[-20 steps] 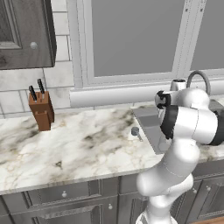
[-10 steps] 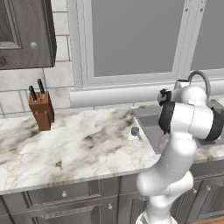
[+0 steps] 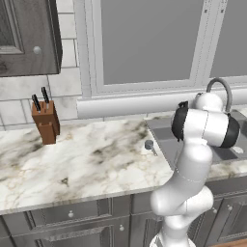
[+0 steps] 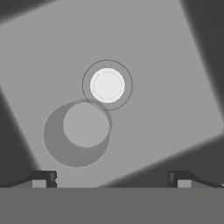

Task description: Move any existing items from the left basin to the right basin for drying. Then move the measuring cup from the counter to the left basin of the sink for washing.

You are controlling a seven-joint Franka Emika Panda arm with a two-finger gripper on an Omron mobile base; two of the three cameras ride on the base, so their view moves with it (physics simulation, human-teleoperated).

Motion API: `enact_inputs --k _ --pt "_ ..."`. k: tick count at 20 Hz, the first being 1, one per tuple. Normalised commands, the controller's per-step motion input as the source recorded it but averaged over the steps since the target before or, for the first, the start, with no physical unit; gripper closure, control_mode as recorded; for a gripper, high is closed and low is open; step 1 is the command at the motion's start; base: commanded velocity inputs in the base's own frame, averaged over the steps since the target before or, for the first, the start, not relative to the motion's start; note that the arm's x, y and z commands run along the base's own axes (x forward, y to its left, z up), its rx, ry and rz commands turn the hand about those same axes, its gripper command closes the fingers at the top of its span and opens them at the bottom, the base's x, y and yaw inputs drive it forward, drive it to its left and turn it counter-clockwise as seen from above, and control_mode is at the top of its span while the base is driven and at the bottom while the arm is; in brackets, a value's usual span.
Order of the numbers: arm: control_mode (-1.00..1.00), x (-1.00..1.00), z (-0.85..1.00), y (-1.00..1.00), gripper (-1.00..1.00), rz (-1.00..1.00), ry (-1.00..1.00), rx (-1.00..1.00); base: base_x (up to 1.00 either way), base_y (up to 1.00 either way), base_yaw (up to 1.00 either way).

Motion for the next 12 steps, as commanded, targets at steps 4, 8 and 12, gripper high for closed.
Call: enact_inputs --k 4,8,12 --pt "-1.00 0.07 -0.22 0.02 -1.00 0.00 0.01 0.00 0.00 0.00 0.00" --pt "-1.00 0.00 -0.26 0.00 -1.00 0.00 0.00 0.01 0.00 0.00 0.00" --pt "-1.00 0.01 -0.31 0.00 -1.00 0.00 0.00 0.00 0.00 0.00 0.00"
